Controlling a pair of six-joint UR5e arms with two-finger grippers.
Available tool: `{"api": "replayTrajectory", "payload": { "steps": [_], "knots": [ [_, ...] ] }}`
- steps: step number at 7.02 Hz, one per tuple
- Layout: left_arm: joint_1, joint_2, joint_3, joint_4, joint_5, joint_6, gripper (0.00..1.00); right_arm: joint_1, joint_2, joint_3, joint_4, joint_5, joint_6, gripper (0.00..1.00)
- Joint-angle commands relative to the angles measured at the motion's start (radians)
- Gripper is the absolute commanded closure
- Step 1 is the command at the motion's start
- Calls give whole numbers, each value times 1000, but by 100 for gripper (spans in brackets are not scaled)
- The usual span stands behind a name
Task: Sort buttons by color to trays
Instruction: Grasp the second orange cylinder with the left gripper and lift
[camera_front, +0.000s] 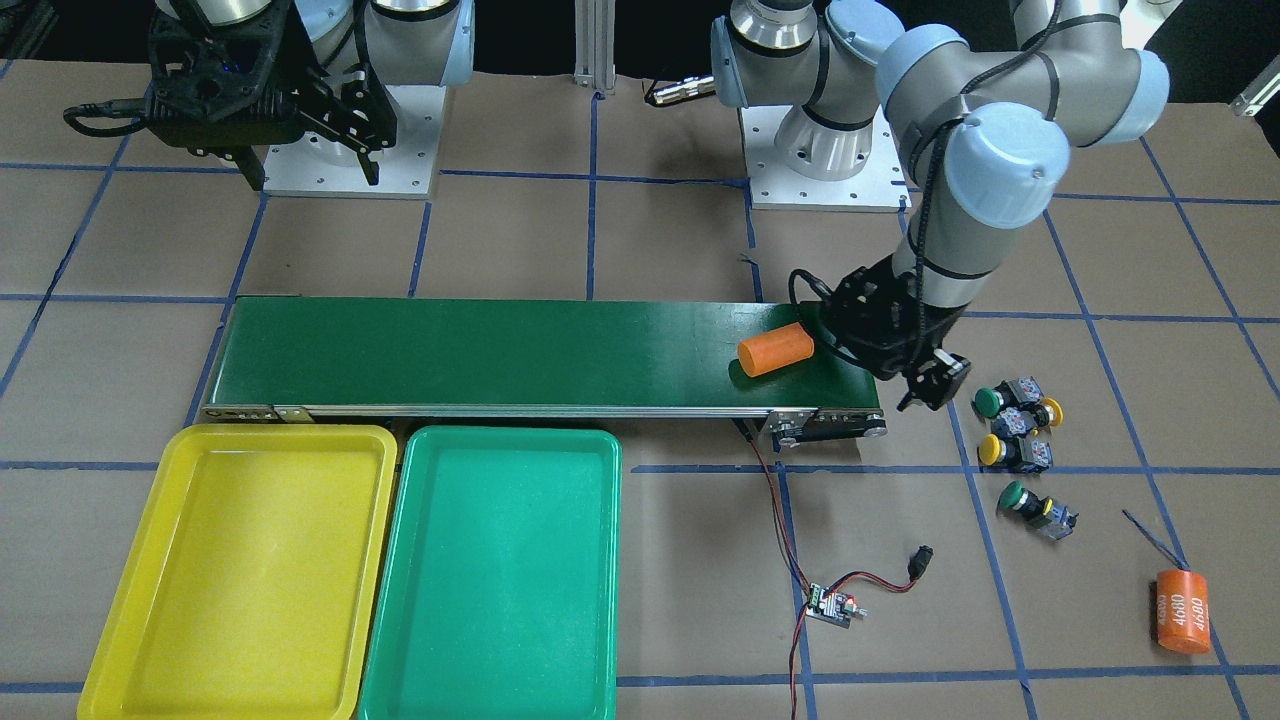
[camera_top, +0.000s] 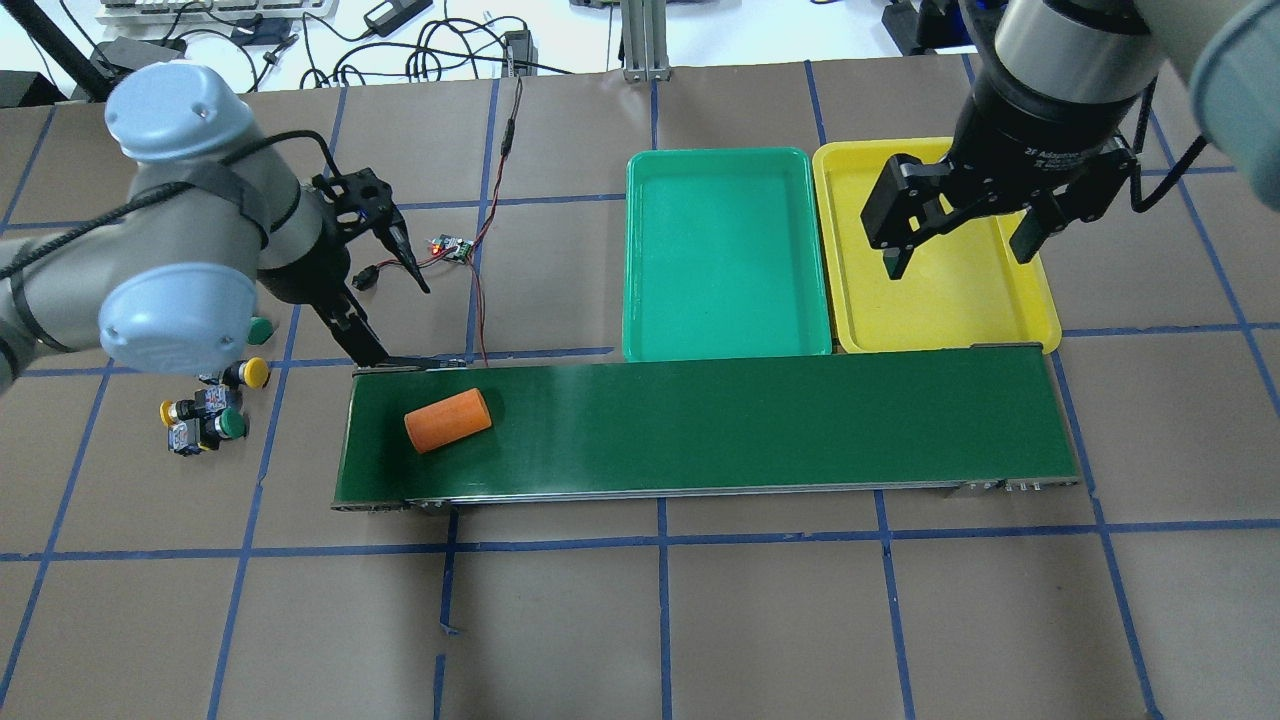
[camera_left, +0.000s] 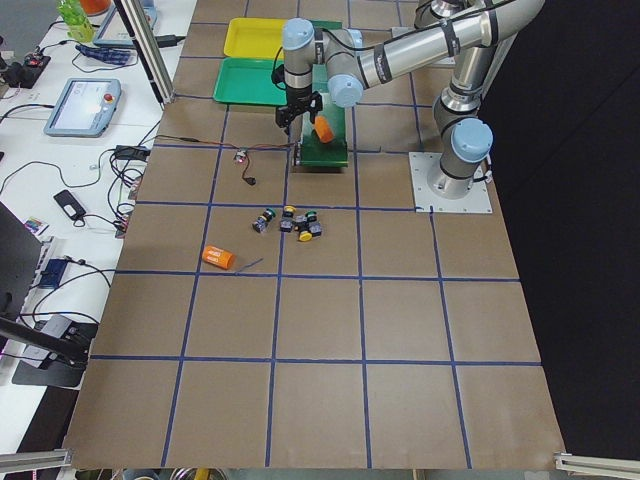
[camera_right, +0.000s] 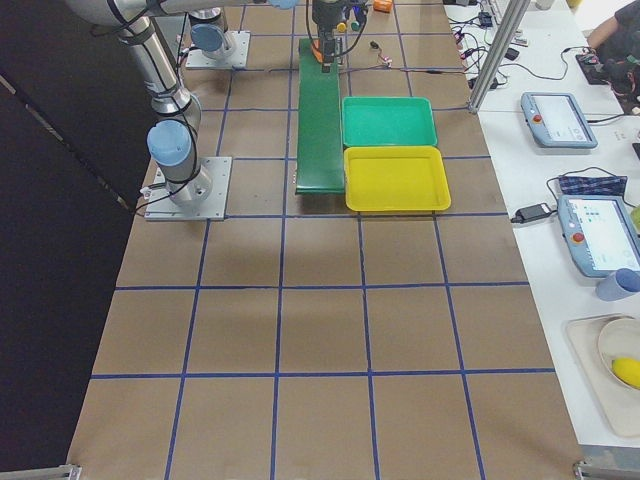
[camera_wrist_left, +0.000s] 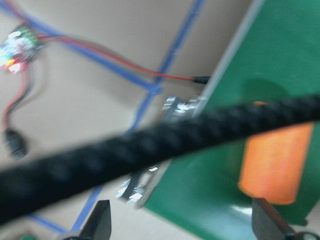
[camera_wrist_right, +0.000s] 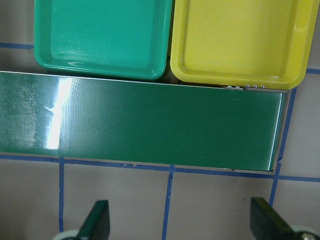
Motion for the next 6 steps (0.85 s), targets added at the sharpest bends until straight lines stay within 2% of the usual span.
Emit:
{"api": "replayTrajectory", "payload": {
  "steps": [1, 3, 5, 6],
  "knots": [
    [139, -163, 204, -33, 14, -82, 0, 1, -22, 0, 0, 3, -3, 0],
    [283, -360, 394, -15, 16, -90, 0, 8, -18, 16, -6, 18, -12, 0],
    [328, -529, 560, 14, 15, -95, 0, 33, -19, 42, -8, 15, -51, 0],
    [381, -608, 627, 83, 1, -93, 0, 47, -12, 46, -17, 17, -54, 0]
  ]
}}
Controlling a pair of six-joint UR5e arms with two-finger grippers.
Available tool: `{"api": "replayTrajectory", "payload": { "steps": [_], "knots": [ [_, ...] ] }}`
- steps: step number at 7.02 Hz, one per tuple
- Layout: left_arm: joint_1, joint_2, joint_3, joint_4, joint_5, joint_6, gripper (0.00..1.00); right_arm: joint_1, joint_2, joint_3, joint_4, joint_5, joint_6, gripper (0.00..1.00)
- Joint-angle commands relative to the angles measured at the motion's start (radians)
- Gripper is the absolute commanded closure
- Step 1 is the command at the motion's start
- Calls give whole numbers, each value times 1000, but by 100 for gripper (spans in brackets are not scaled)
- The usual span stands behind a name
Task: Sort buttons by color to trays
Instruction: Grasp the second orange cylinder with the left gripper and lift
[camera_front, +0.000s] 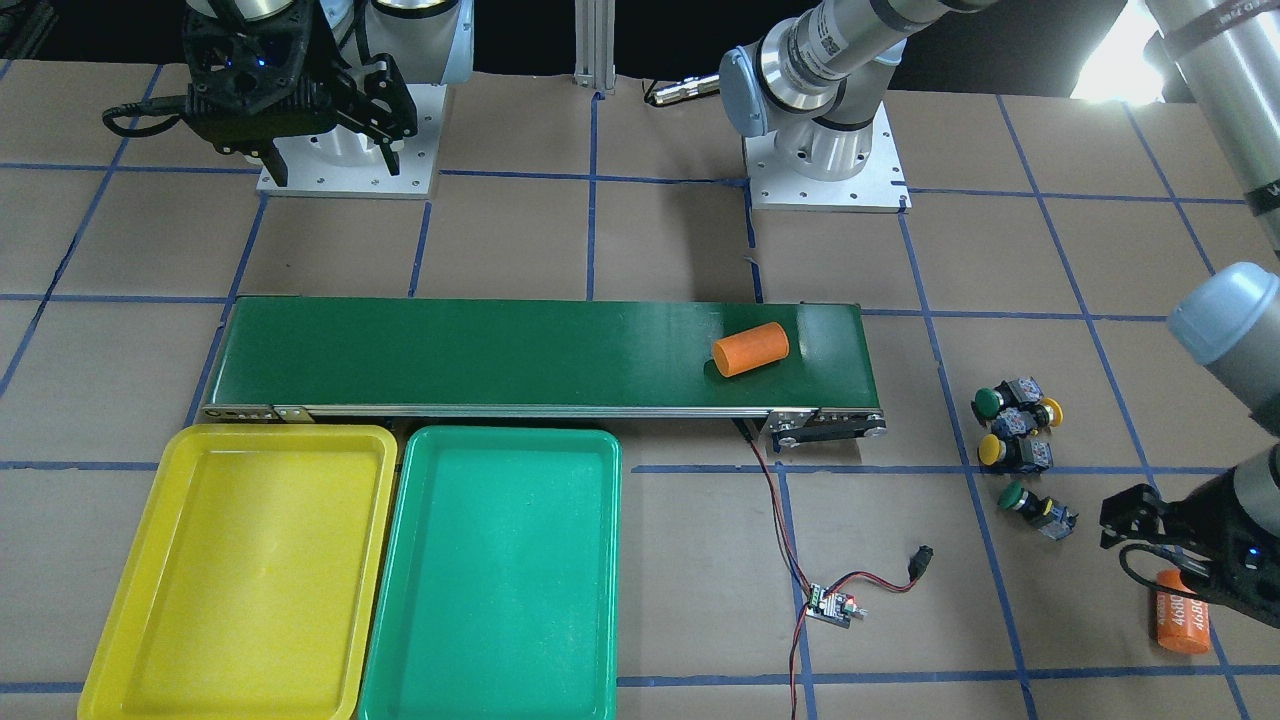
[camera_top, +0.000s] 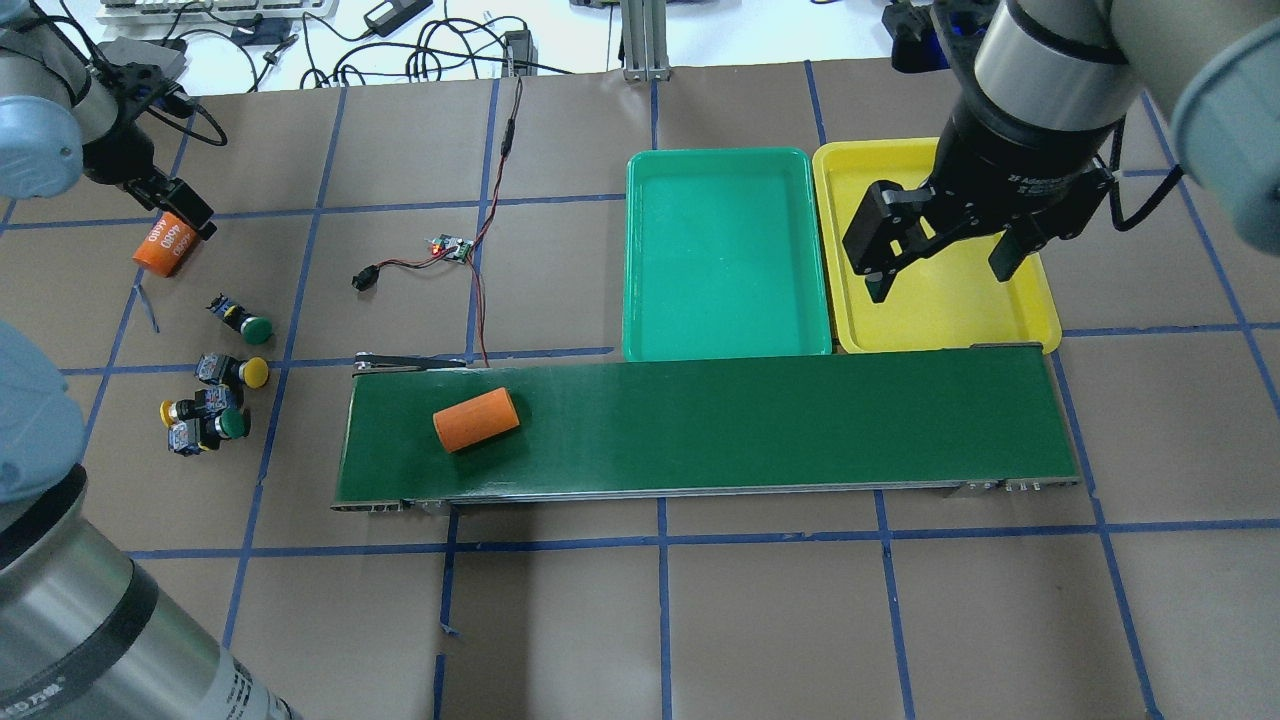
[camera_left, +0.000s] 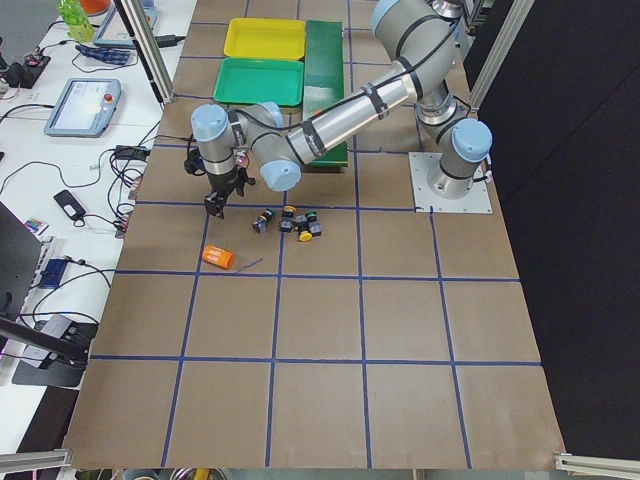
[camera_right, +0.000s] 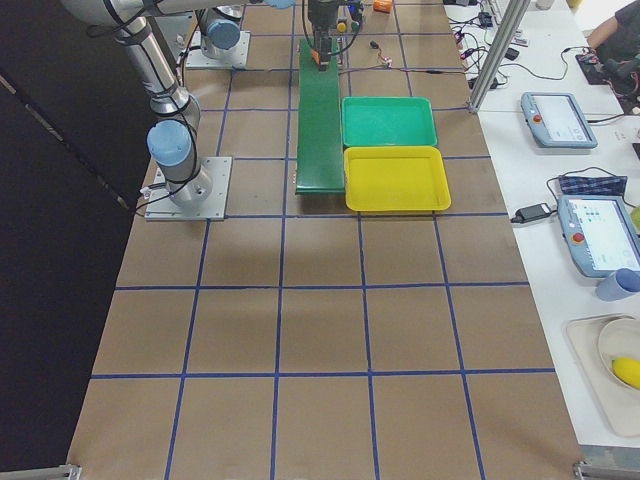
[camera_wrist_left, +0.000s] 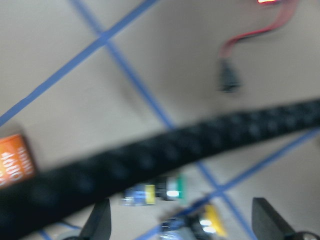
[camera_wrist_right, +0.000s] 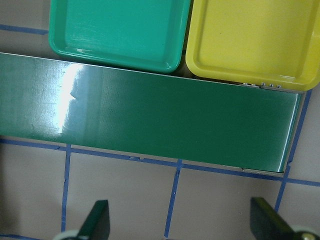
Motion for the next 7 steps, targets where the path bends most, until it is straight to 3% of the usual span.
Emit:
{"api": "replayTrajectory", "payload": {
  "steps": [1, 2, 5, 6, 7],
  "knots": [
    [60, -174, 168, 88, -13, 15, 0, 33, 5, 13, -8, 5, -10, 0],
    [68, -208, 212, 88, -13, 32, 0, 65, 5, 13, -8, 5, -27, 0],
    [72, -243, 164, 83, -54, 27, 0, 79, 2, 14, -8, 63, -78, 0],
    [74, -233, 149, 88, -69, 38, 14, 79, 5, 13, -6, 47, -76, 0],
    [74, -227, 162, 91, -60, 62, 44, 79, 3, 13, -1, 38, -75, 0]
  ]
}}
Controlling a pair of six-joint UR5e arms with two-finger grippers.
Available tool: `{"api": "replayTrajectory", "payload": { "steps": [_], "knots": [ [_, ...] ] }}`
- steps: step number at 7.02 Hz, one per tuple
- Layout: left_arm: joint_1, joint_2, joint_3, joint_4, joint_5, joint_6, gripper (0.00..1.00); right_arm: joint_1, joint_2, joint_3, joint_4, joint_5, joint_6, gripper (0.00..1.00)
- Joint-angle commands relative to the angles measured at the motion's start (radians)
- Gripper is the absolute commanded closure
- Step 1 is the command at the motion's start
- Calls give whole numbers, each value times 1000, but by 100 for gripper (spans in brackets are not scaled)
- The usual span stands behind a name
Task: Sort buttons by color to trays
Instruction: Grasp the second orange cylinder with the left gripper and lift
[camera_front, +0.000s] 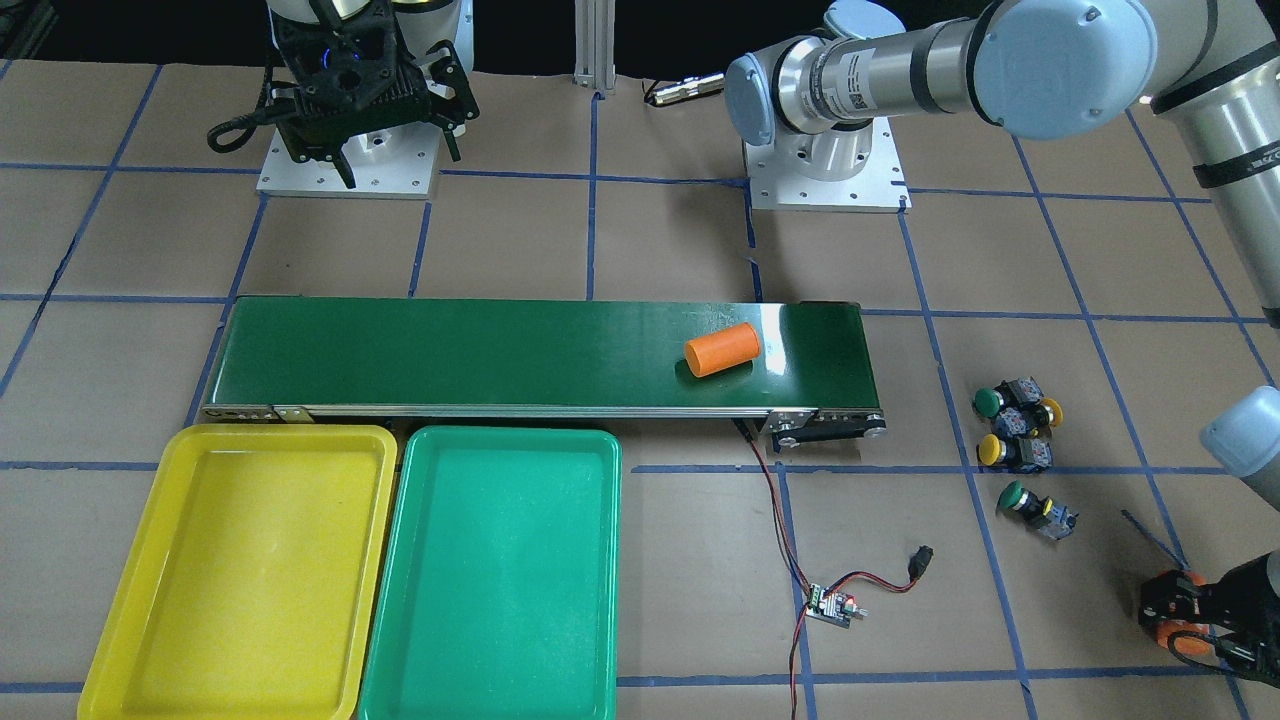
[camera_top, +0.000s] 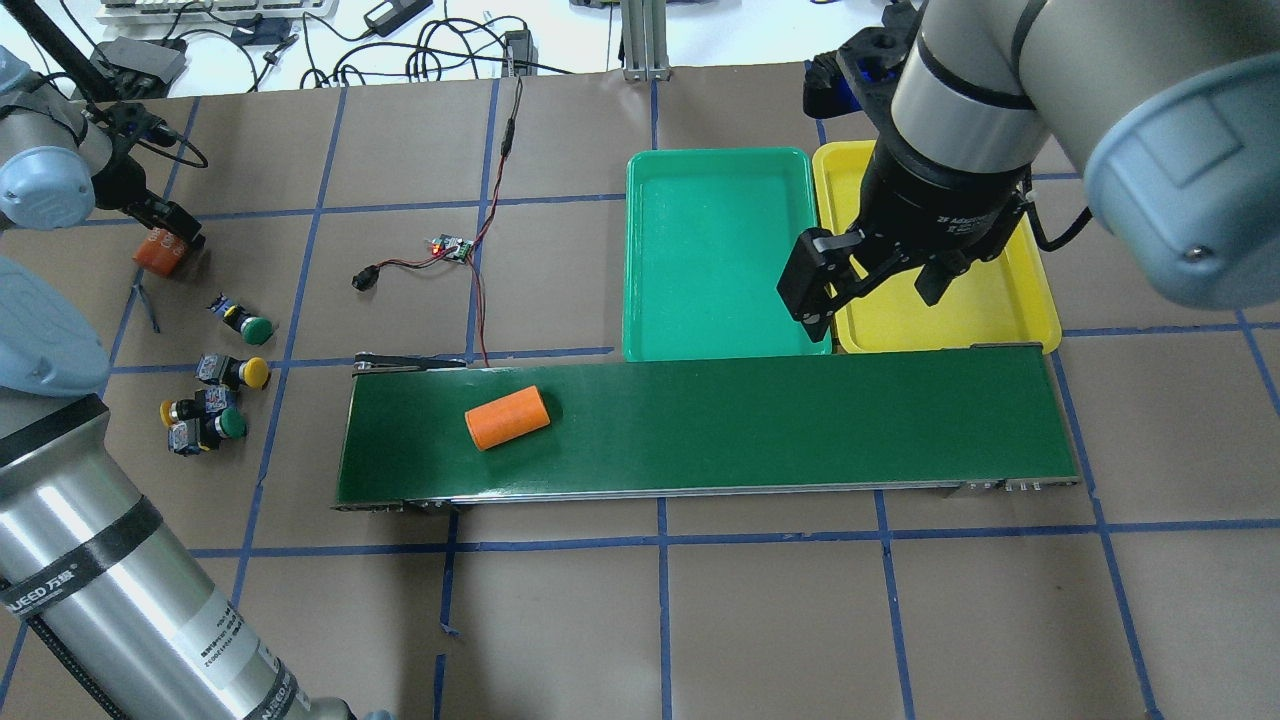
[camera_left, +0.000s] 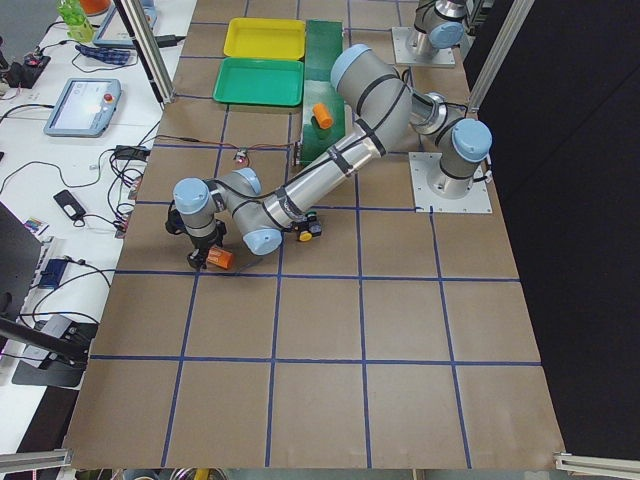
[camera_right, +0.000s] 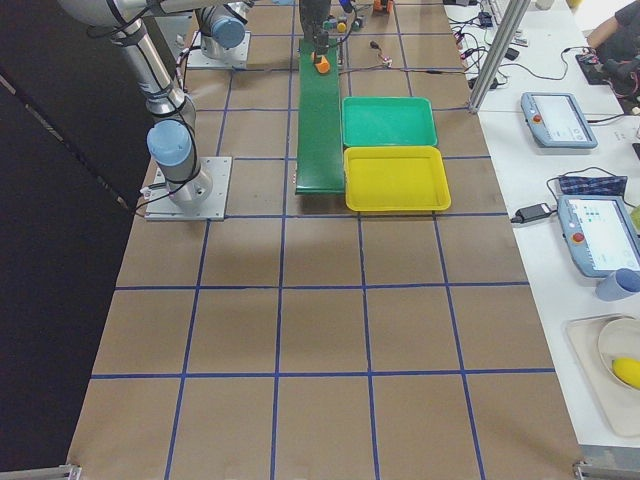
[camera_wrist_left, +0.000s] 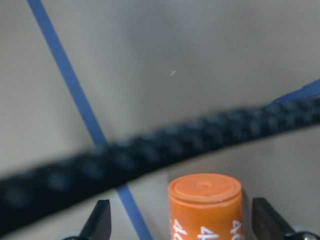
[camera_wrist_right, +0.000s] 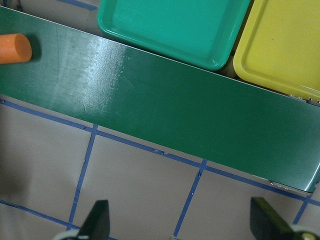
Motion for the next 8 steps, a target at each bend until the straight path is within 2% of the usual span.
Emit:
{"api": "replayTrajectory", "payload": {
  "steps": [1, 2, 4, 5, 6, 7, 8],
  "knots": [
    [-1, 26, 4, 2, 2, 33, 82, -2, 5, 1, 3, -65, 4, 0],
    [-1, 39, 1, -7, 3, 33, 95, -14, 5, 3, 1, -85, 43, 0],
    [-36, 79, -10, -59, 6, 32, 99, -22, -14, -2, 39, -90, 148, 0],
    [-88, 156, -28, -160, 5, 47, 99, -33, -34, 3, 47, -105, 154, 0],
    [-157, 251, -85, -199, 2, 105, 99, -76, -35, 4, 50, -94, 190, 0],
    [-242, 355, -202, -211, 8, 143, 99, -129, -35, 10, 65, -88, 180, 0],
    [-302, 466, -375, -211, 8, 183, 99, -149, -35, 16, 61, -85, 175, 0]
  ]
}}
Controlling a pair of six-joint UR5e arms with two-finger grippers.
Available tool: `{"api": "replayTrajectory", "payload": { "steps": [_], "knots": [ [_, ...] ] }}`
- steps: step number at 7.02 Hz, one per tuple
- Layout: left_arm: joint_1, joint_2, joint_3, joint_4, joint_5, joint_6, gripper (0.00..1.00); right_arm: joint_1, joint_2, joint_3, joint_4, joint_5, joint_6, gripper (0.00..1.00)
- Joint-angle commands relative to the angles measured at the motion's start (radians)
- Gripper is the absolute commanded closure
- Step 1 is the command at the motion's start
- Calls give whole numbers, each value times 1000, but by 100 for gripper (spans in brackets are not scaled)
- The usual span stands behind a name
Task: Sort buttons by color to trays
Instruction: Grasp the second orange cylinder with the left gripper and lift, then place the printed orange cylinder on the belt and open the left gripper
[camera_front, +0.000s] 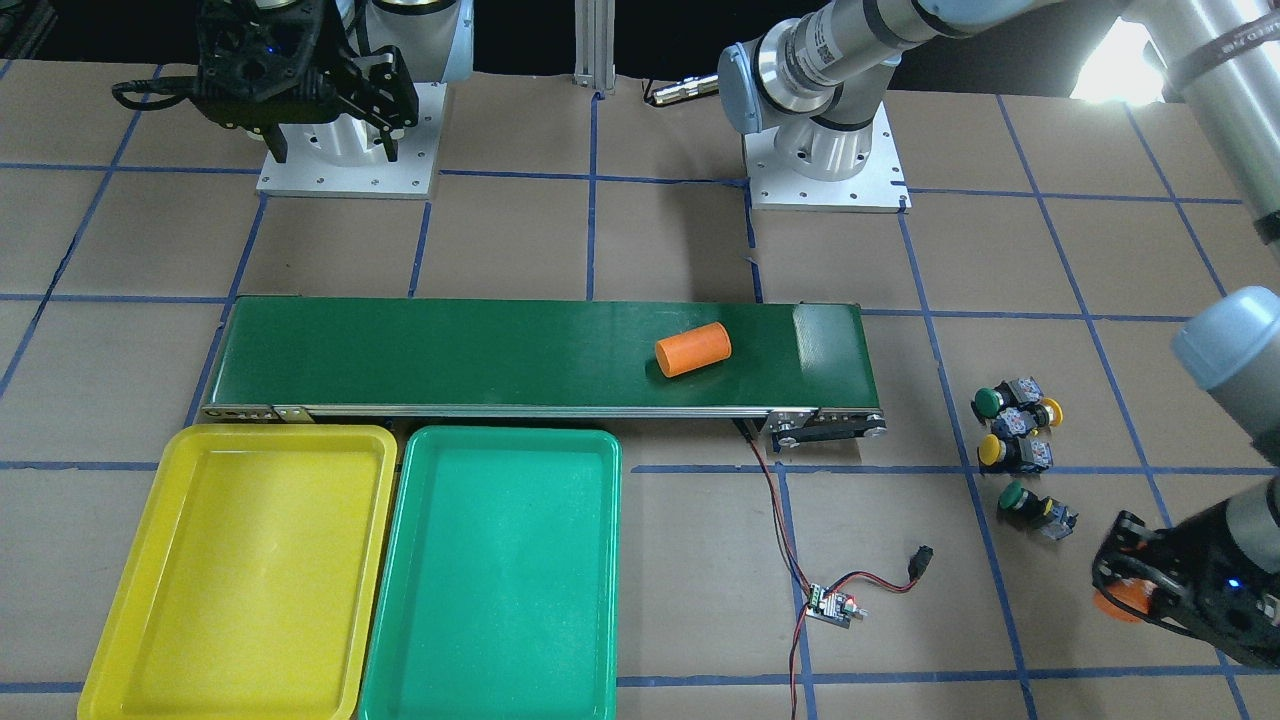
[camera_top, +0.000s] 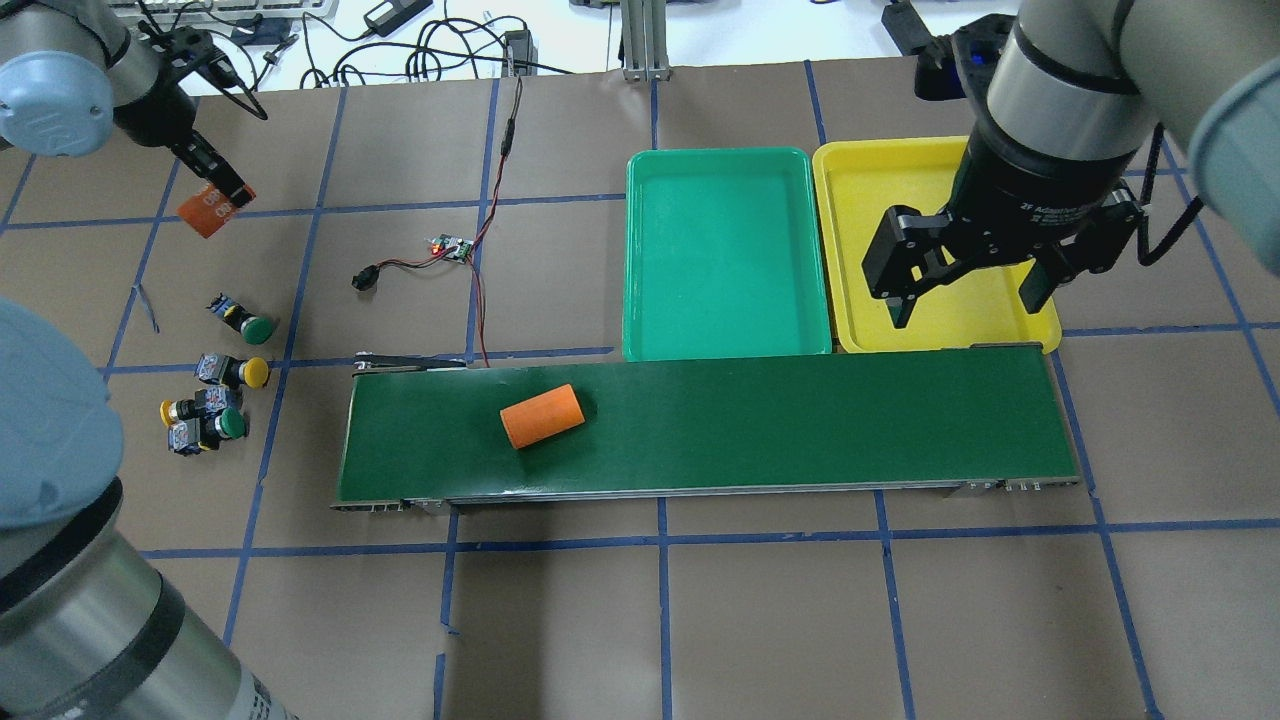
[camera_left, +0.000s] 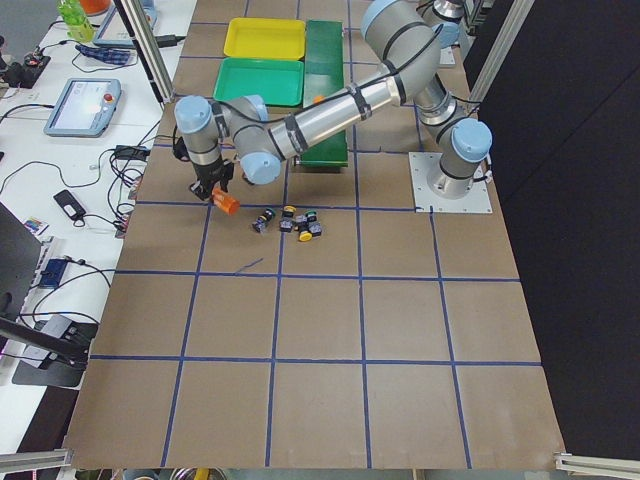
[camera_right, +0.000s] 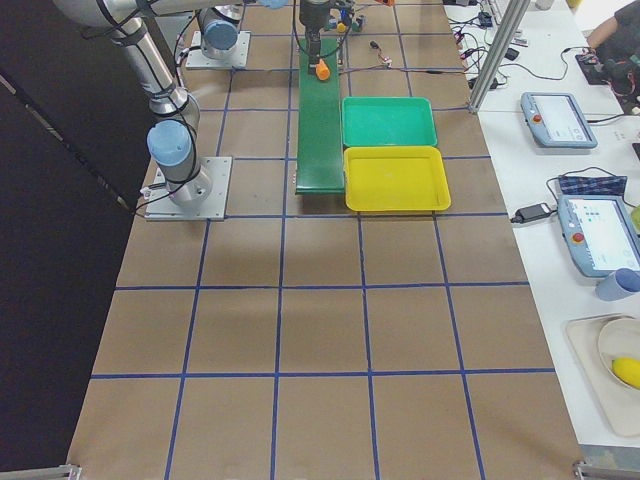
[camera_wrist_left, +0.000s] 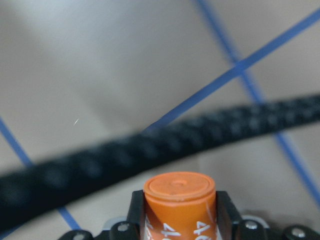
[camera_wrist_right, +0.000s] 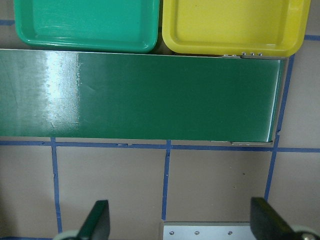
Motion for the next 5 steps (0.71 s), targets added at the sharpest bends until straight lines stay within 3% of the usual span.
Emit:
{"api": "replayTrajectory", "payload": {
  "steps": [1, 2, 5],
  "knots": [
    [-138, 218, -322, 12, 14, 99, 99, -45, 2, 9, -1, 7, -5, 0],
    [-191, 292, -437, 84, 66, 148, 99, -45, 4, 9, 1, 7, -5, 0],
    [-253, 427, -610, 121, 51, 311, 99, -39, 2, 16, 1, 7, -16, 0]
  ]
}}
